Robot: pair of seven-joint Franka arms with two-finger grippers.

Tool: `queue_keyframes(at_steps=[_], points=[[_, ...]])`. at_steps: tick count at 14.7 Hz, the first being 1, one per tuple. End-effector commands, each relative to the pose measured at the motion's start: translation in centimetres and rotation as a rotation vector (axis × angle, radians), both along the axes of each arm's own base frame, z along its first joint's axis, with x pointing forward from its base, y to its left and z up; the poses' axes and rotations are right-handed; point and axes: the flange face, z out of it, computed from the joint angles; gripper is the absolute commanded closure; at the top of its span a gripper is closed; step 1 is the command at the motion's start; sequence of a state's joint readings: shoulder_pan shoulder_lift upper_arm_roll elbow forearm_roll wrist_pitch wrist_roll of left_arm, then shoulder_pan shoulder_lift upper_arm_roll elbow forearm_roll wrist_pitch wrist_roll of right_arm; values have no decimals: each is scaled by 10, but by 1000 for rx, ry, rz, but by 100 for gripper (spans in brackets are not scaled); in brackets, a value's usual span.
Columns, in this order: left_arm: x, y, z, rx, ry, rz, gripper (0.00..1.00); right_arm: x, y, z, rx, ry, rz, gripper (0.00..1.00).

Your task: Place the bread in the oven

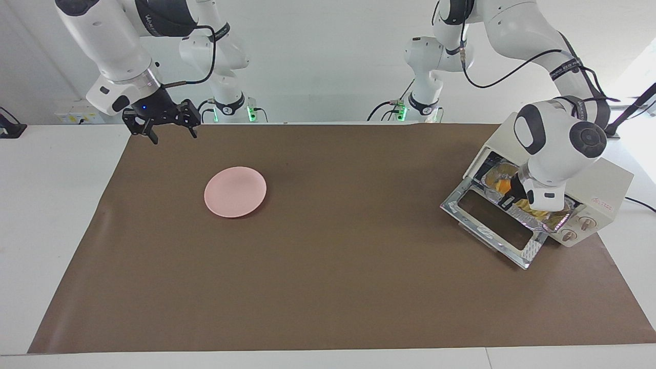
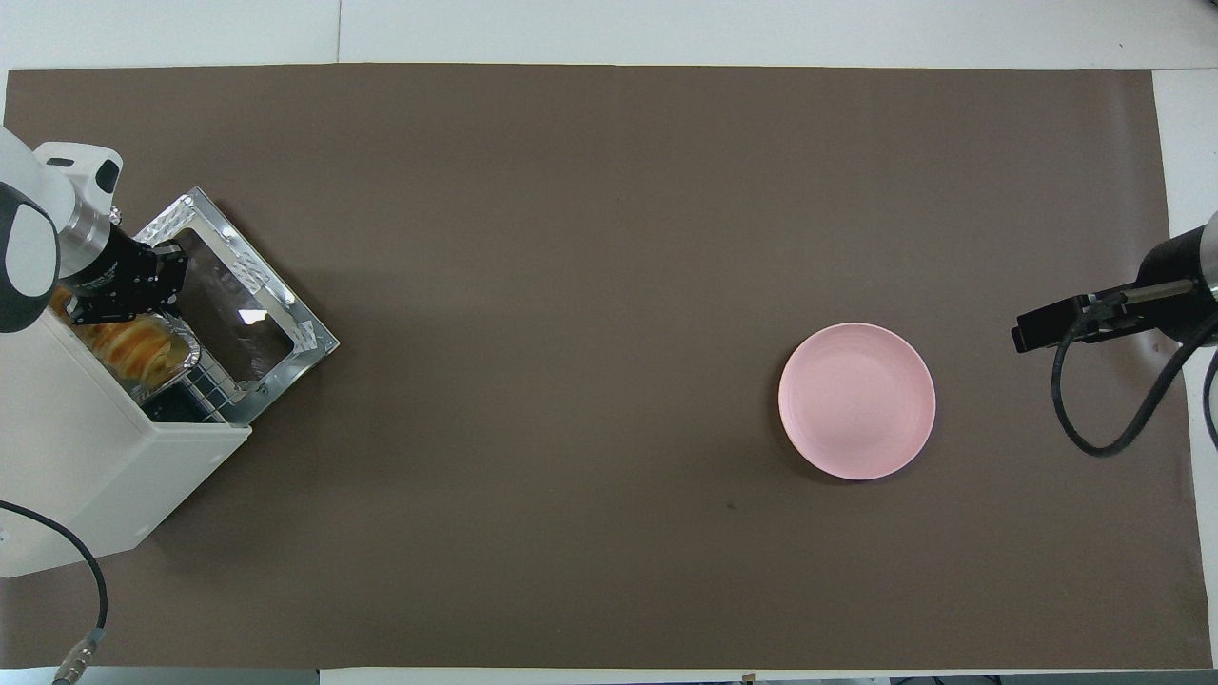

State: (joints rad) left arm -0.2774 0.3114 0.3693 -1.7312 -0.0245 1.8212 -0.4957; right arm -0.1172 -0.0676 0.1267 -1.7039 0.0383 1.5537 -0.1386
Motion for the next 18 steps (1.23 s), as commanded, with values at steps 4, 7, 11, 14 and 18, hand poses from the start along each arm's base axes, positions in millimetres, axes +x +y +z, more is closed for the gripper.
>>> queue_keyframes(at_steps=[4, 7, 11, 14, 18], points=[[-11, -21, 2, 22, 13, 53, 100, -4, -1, 0, 8, 2, -14, 0], [-11, -10, 4, 23, 11, 62, 100, -4, -1, 1, 8, 1, -14, 0], [-16, 0, 4, 71, 45, 49, 100, -4, -1, 0, 8, 2, -14, 0], [-17, 1, 3, 72, 51, 51, 100, -4, 0, 0, 7, 2, -12, 0], [-17, 8, 3, 64, 34, 41, 7, -4, -1, 0, 8, 2, -14, 0]])
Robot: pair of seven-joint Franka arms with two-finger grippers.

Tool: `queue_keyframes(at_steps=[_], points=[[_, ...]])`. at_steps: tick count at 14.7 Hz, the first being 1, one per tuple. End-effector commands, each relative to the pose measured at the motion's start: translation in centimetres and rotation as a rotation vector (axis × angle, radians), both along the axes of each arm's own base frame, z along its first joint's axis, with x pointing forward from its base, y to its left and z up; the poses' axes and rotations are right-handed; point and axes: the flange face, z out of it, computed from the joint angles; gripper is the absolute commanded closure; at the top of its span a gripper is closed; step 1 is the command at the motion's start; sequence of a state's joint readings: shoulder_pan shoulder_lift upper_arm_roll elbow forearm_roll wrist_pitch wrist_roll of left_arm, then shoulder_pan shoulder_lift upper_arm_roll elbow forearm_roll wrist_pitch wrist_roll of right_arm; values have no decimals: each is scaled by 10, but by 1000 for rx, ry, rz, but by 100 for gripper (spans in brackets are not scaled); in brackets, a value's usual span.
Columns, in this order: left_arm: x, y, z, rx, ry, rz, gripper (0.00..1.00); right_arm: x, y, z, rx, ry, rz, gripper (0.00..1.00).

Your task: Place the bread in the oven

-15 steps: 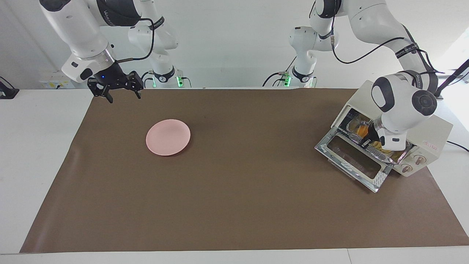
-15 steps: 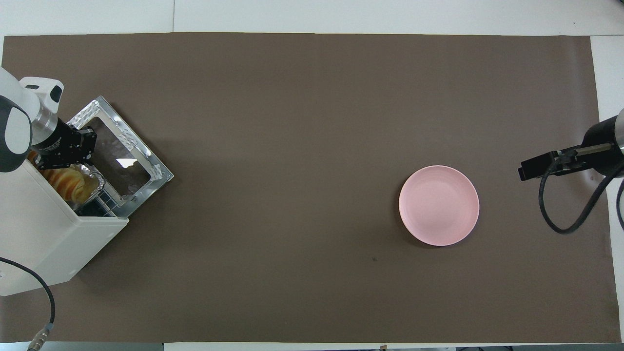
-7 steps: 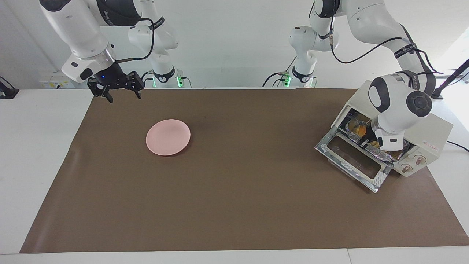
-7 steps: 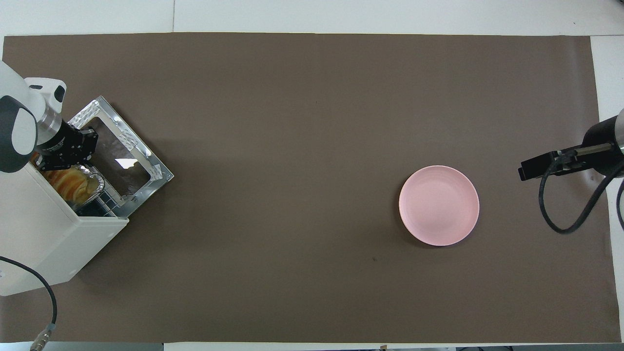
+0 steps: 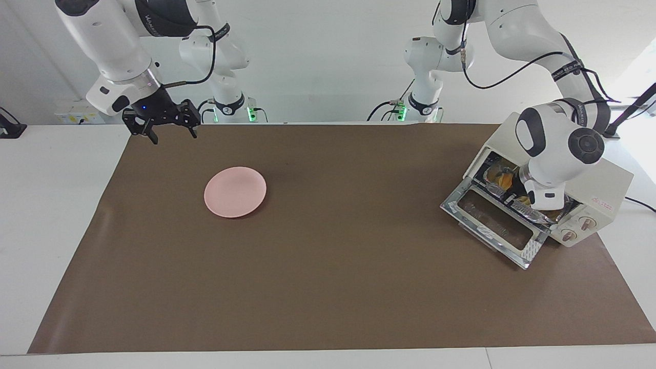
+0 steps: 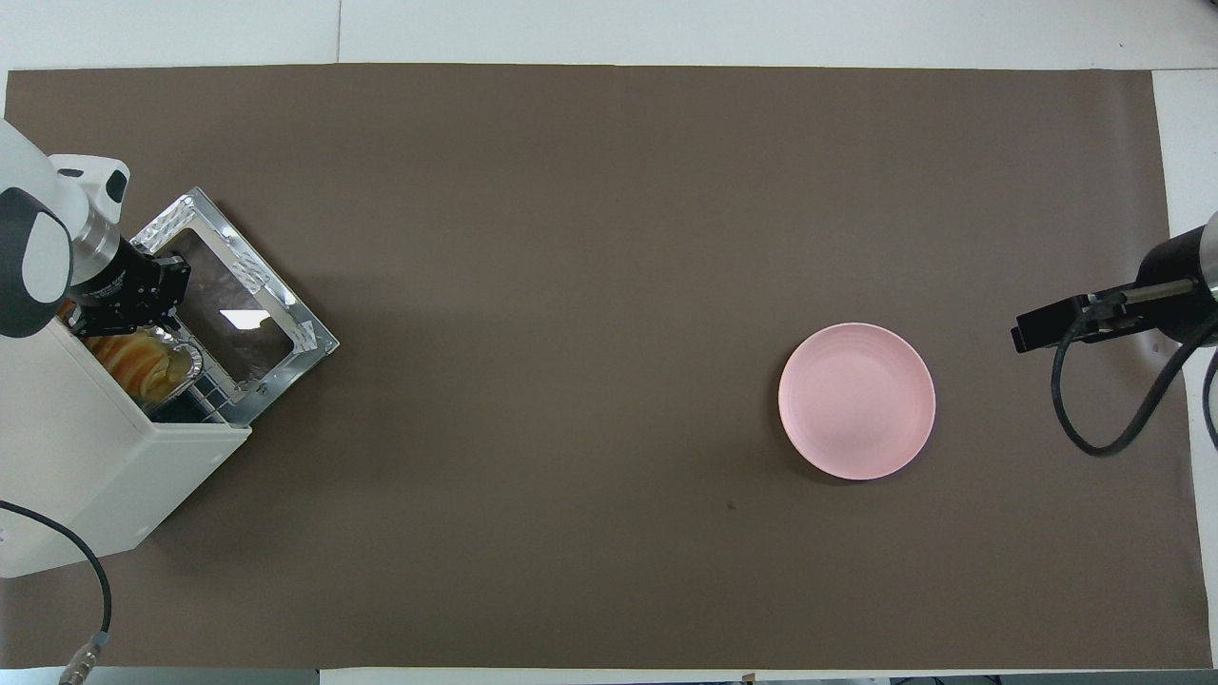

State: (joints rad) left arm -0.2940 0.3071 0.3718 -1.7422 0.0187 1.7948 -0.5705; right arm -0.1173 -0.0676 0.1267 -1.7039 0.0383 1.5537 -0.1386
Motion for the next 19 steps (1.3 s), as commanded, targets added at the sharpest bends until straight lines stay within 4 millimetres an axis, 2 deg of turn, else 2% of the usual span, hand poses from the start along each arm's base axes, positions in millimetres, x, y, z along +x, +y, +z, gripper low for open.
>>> queue_keyframes(at_steps=[1, 5, 8, 10, 14, 16, 19], points=[[-12, 15, 5, 9, 9, -16, 0, -5, -1, 1, 7, 1, -14, 0], [-3, 14, 16, 6, -32, -54, 0, -5, -1, 1, 7, 1, -14, 0], [11, 9, 45, 3, -96, -72, 0, -4, -1, 0, 8, 2, -14, 0], [12, 0, 60, -1, -113, -87, 0, -4, -1, 0, 8, 2, -14, 0], [-2, -13, 110, -32, -109, -136, 0, -4, -1, 0, 8, 2, -14, 0], [-18, -12, 137, -70, -100, -213, 0, -4, -1, 0, 8, 2, -14, 0], [-45, -20, 167, -146, -69, -314, 0, -5, -1, 1, 7, 1, -14, 0]])
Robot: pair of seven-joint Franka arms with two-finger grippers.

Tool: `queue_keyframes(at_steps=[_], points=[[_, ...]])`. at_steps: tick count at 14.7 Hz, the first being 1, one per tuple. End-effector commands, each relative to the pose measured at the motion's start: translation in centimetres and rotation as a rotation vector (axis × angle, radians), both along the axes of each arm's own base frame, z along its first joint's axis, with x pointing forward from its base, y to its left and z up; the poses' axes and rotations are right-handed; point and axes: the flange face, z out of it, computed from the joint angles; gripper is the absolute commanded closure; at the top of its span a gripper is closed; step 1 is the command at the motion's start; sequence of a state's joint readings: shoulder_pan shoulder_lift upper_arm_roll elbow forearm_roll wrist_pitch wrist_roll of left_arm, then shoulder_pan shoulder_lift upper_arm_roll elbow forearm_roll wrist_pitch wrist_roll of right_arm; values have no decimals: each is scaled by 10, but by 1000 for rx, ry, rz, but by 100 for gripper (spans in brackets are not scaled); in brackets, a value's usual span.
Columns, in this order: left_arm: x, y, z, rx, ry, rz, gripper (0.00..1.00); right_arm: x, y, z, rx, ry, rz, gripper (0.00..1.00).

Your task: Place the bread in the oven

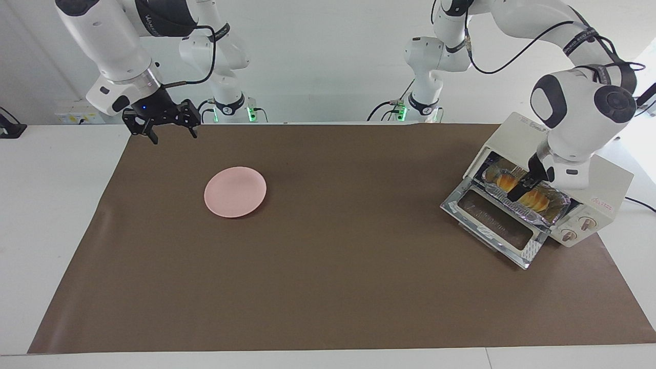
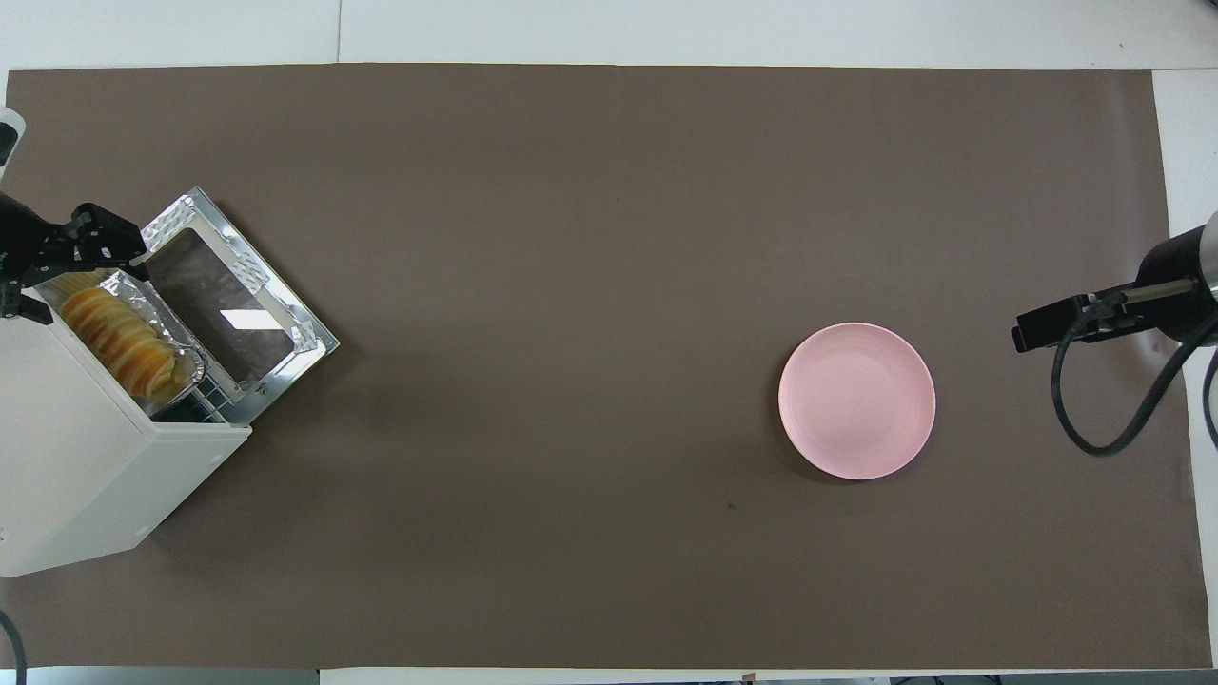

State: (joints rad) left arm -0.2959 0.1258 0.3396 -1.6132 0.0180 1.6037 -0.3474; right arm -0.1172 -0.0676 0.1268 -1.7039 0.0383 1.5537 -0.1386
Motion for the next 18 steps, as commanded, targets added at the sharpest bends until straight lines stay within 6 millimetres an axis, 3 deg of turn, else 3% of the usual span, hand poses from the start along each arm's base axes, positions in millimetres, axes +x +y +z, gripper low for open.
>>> queue_keyframes(at_steps=[1, 5, 7, 8, 10, 15, 18], points=[[-26, -22, 25, -49, 36, -138, 0, -5, -1, 1, 7, 1, -14, 0], [-46, -62, 50, -93, 39, -256, 0, -5, -1, 1, 7, 1, -14, 0], [-57, -60, 60, -101, 49, -261, 0, -4, -1, 0, 8, 2, -14, 0], [-58, -46, 59, -103, 62, -246, 0, -5, -1, 1, 7, 1, -14, 0], [-60, -41, 56, -111, 73, -298, 0, -4, -1, 0, 8, 2, -14, 0], [-61, -49, 59, -111, 61, -333, 0, -4, -1, 0, 8, 2, -14, 0], [-59, -41, 57, -116, 60, -336, 0, -4, -1, 0, 8, 2, -14, 0]])
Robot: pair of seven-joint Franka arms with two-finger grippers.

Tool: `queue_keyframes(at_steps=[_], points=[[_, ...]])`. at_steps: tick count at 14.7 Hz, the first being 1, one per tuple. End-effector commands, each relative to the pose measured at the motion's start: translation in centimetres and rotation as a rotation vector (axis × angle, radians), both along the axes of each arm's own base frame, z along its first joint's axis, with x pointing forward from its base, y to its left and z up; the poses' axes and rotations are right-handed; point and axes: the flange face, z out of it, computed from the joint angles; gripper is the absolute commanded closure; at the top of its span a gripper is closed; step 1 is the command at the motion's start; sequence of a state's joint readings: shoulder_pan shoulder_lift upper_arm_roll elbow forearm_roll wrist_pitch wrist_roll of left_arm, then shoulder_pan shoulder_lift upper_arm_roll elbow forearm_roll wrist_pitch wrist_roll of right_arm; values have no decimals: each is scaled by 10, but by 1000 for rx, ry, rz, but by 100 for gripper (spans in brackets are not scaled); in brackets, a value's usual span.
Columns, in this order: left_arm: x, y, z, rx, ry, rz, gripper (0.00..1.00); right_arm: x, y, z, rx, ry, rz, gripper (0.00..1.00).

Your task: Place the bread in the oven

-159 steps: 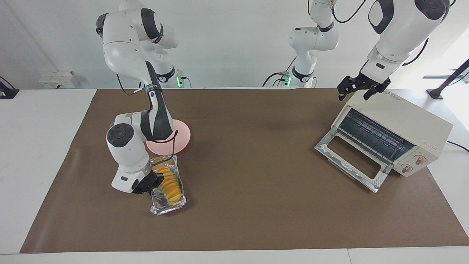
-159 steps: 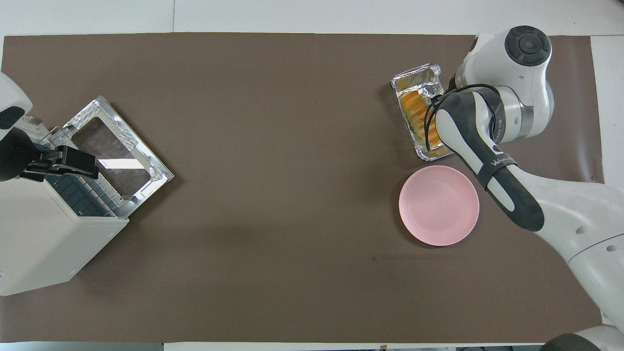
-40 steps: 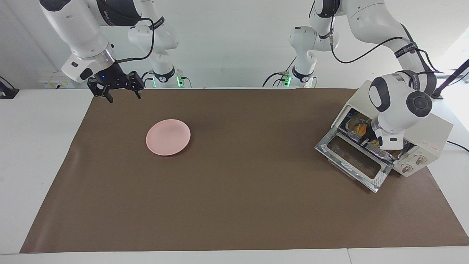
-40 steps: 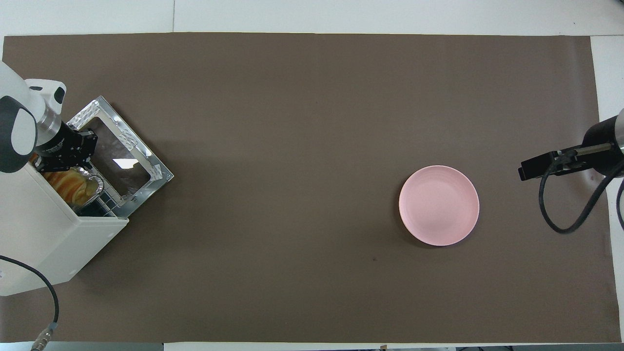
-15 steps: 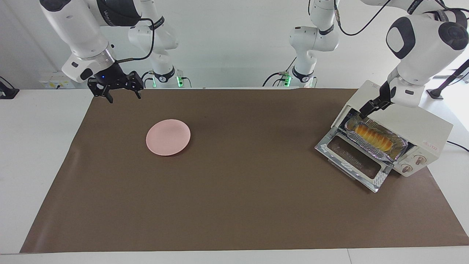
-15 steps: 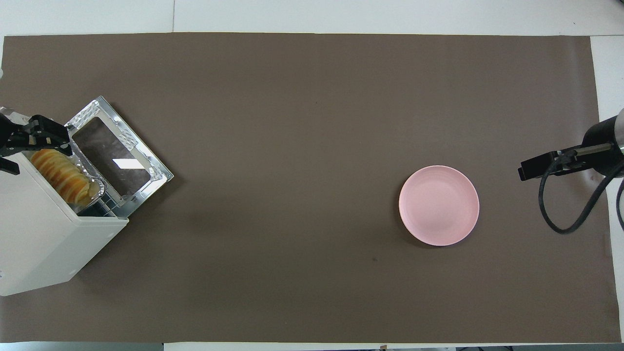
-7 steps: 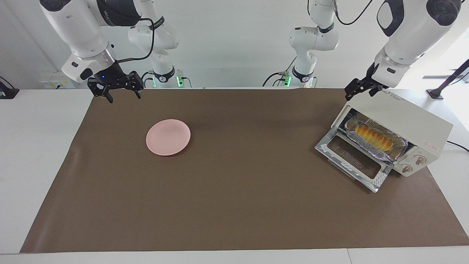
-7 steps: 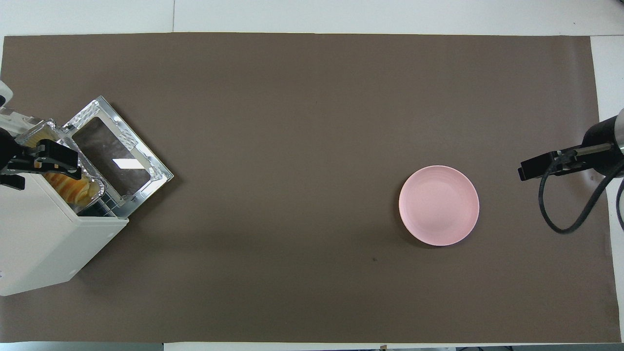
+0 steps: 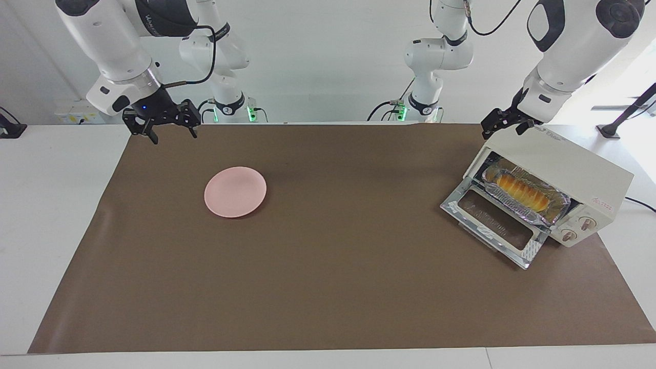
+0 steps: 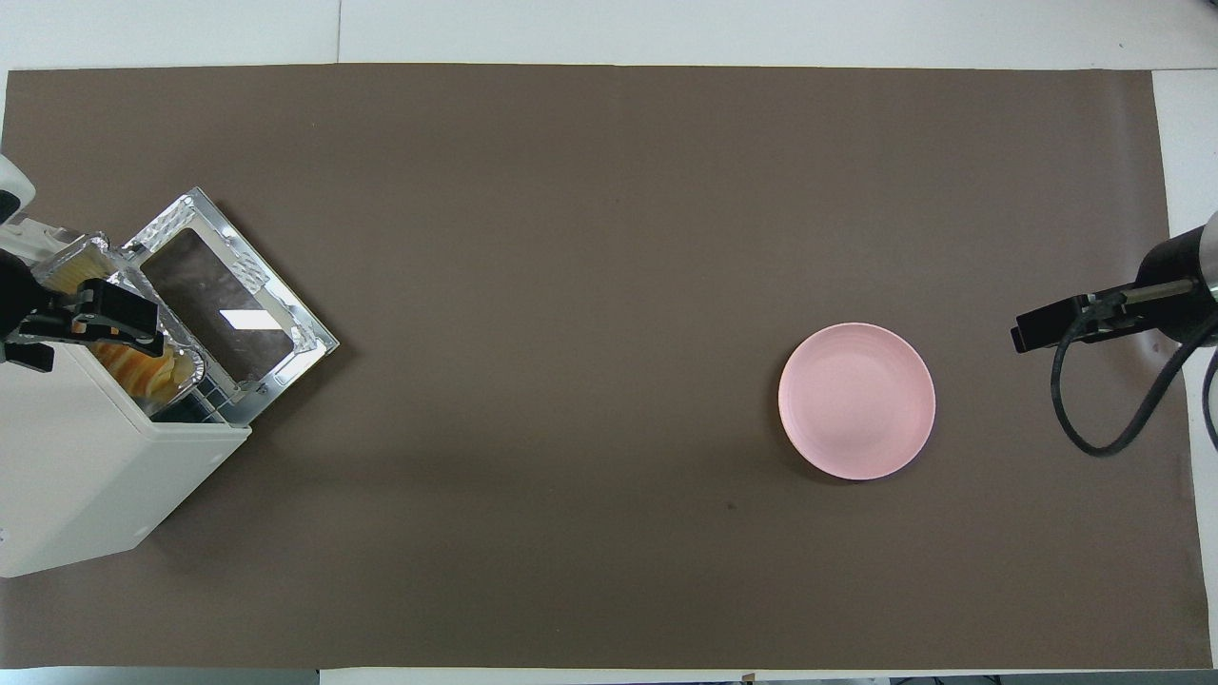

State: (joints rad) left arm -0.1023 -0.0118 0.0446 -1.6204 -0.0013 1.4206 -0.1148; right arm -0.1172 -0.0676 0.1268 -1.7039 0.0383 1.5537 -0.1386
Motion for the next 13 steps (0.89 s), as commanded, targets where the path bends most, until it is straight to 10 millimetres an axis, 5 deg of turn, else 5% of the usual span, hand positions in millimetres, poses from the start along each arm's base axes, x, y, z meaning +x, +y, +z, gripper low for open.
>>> queue_keyframes(at_steps=[1, 4, 13], points=[[-5, 4, -1, -20, -5, -19, 0, -5, 0, 1, 7, 1, -13, 0], [-7, -24, -3, -18, -7, -70, 0, -5, -1, 1, 7, 1, -14, 0], [-1, -24, 2, -21, -39, -60, 0, -5, -1, 1, 7, 1, -14, 0]])
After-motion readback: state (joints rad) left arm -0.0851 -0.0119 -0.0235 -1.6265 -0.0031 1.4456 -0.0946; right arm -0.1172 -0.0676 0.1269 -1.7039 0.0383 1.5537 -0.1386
